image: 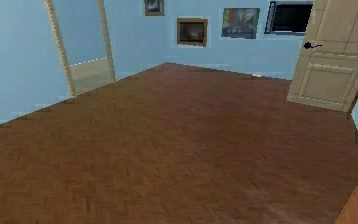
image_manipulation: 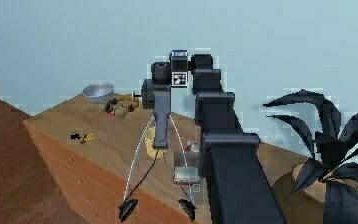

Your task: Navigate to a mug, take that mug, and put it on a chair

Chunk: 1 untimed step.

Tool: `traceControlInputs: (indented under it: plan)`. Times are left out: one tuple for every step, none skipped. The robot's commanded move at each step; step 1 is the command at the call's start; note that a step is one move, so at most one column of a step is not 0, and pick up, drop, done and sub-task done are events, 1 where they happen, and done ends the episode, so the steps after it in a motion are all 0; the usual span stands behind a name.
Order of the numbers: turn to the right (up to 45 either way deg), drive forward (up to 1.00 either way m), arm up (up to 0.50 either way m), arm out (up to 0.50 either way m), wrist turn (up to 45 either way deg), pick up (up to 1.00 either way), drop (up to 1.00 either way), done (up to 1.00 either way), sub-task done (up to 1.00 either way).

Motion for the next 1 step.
traceControlInputs:
  plan:
    - [0.0,0.0,0.0,0.0,45.0,0.0,0.0,0.0,0.0]
